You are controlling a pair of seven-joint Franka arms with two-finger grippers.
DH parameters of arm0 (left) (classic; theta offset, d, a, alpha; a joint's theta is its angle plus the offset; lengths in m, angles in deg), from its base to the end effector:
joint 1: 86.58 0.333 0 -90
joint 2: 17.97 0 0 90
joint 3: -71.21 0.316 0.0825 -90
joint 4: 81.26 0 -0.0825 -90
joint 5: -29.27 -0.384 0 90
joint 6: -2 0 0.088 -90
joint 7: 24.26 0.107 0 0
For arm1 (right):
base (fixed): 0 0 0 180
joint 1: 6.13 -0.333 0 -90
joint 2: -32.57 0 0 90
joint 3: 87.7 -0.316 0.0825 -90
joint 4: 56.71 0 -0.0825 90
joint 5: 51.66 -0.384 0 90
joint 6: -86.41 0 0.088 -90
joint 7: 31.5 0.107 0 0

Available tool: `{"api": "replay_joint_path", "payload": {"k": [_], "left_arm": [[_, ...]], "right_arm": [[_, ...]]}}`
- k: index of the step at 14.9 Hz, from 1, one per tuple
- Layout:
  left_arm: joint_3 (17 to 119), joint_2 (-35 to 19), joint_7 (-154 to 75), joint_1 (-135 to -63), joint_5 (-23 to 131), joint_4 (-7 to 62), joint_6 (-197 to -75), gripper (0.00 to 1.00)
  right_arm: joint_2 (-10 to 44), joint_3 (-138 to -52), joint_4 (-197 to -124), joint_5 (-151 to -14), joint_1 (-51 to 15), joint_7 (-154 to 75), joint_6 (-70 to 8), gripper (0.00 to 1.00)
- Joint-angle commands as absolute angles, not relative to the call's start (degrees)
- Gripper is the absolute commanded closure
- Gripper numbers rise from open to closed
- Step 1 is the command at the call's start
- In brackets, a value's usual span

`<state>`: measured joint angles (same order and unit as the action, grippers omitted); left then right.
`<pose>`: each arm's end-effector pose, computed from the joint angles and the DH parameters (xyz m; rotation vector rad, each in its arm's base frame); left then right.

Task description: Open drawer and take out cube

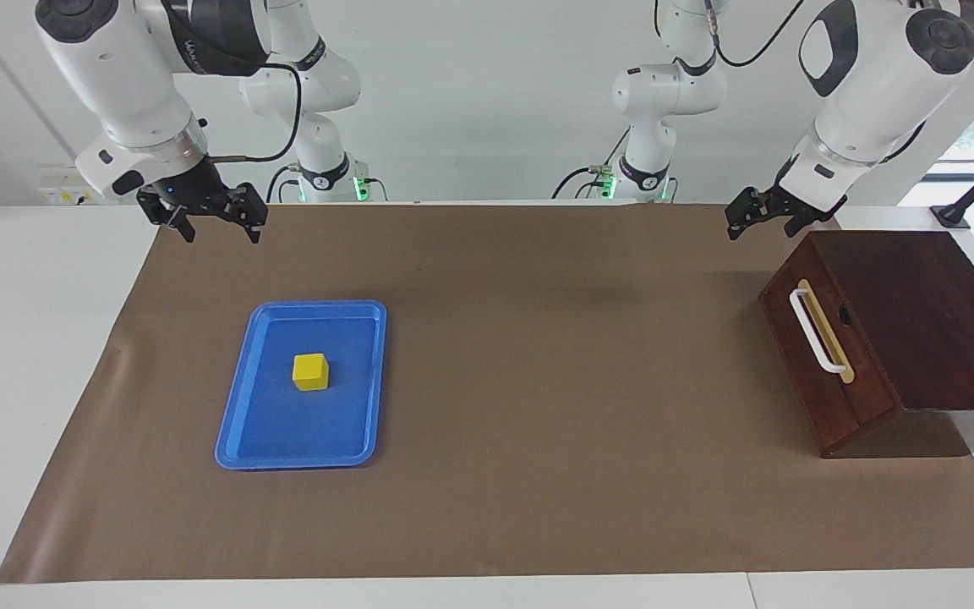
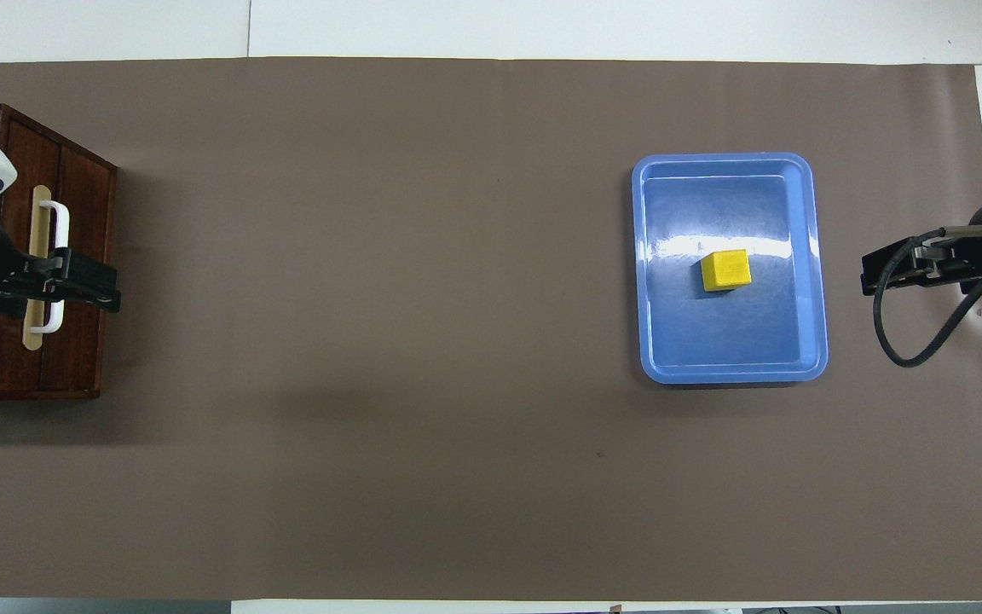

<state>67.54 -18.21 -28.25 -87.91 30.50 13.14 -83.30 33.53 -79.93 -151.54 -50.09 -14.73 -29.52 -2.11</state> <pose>0.5383 -0.0496 0.5845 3.1229 -0.0277 -0.2438 0.5436 0.0043 0.5919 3.1107 -0.0301 -0.1446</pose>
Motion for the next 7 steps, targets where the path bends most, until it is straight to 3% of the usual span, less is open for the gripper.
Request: {"api": "replay_joint_path", "payload": {"k": [1, 7], "left_arm": [[68.6, -18.5, -27.6, -88.8, 30.8, 12.8, -82.1, 0.0], [68.6, -18.6, -27.5, -89.2, 31.0, 12.9, -82.3, 0.0]], "right_arm": [[33.8, -80.4, -151.5, -49.3, -14.0, -29.7, -1.0, 0.0], [33.8, -80.3, -151.5, -50.0, -14.0, -29.3, -0.3, 0.0]]}}
